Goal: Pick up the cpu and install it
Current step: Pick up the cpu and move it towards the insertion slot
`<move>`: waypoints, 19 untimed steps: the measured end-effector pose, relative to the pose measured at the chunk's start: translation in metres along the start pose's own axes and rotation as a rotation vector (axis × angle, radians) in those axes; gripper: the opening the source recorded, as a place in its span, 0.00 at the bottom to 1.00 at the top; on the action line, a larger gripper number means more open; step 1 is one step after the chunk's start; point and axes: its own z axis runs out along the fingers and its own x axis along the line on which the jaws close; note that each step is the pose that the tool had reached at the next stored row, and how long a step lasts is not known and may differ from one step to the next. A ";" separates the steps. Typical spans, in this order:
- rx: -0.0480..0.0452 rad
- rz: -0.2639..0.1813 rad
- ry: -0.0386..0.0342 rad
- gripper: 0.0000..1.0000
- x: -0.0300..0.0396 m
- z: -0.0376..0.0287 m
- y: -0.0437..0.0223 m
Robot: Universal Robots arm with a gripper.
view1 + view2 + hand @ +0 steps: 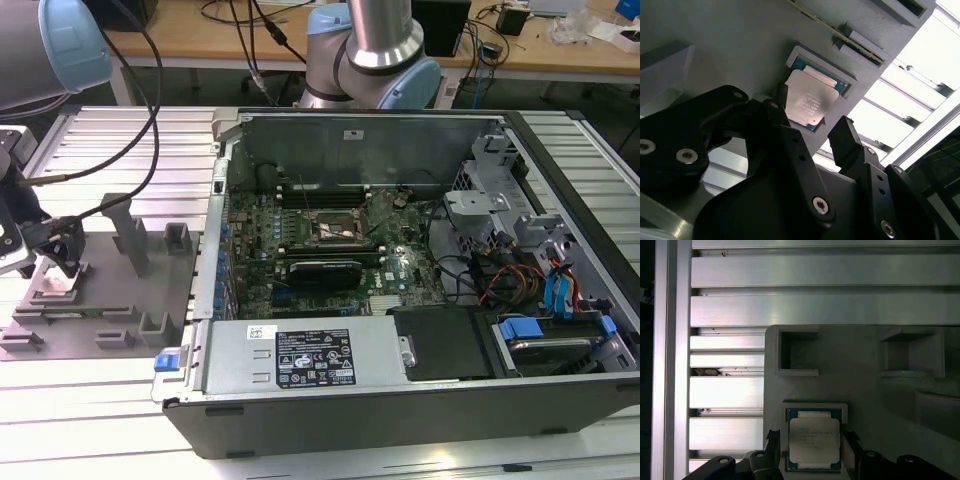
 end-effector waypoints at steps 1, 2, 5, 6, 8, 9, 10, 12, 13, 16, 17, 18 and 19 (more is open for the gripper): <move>0.0000 0.000 0.0000 0.60 0.0000 0.0003 0.0000; -0.0001 0.000 -0.0001 0.60 0.0000 0.0009 -0.0001; 0.0007 0.000 0.0000 0.60 -0.0001 0.0043 -0.0002; 0.0015 0.000 0.0001 0.60 0.0000 0.0059 -0.0003; 0.0016 0.000 -0.0001 0.60 -0.0001 0.0074 -0.0003; 0.0015 0.000 -0.0001 0.60 -0.0002 0.0082 -0.0003; 0.0017 0.000 0.0001 0.60 -0.0001 0.0090 -0.0004; 0.0017 0.000 0.0001 0.60 -0.0001 0.0098 -0.0004; 0.0017 0.000 0.0001 0.60 -0.0002 0.0101 -0.0004; 0.0016 0.000 -0.0001 0.60 -0.0007 0.0109 -0.0004; 0.0016 0.000 -0.0001 0.60 -0.0010 0.0111 -0.0004; 0.0015 0.000 -0.0001 0.60 -0.0013 0.0114 -0.0004; 0.0015 0.000 -0.0001 0.60 -0.0016 0.0115 -0.0004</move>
